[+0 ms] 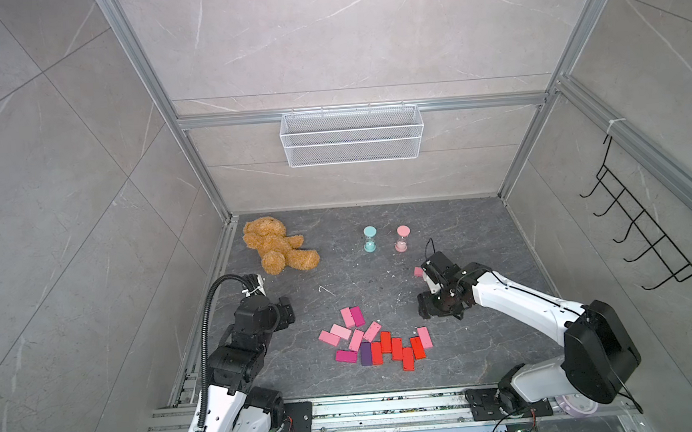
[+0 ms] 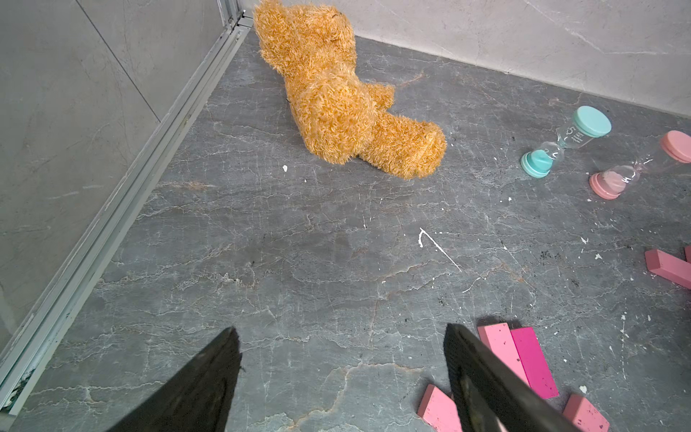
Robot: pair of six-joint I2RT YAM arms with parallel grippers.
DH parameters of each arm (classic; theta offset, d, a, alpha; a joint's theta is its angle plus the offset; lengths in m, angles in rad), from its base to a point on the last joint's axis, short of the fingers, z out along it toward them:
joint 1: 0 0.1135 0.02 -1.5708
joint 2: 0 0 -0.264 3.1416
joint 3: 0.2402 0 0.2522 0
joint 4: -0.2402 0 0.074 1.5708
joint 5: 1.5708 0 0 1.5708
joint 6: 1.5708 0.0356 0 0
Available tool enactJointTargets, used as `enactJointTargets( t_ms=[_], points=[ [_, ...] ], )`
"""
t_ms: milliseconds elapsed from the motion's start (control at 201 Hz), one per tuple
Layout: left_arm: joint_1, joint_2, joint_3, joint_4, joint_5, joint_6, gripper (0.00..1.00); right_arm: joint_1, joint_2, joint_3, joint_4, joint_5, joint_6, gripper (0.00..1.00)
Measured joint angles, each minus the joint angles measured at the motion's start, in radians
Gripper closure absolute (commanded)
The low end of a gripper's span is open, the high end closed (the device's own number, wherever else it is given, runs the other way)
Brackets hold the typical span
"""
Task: Assemble the letter t with building blocks
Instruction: Pick up the building block from the center of the board.
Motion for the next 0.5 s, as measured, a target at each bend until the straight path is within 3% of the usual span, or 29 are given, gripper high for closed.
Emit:
enactJointTargets(
  t_ms=[498],
  points=[
    [0.0, 0.001, 0.0, 0.0, 0.0, 0.0, 0.12, 0.089, -0.021, -0.14, 0.047, -0.06, 0.061, 0.46]
  ],
)
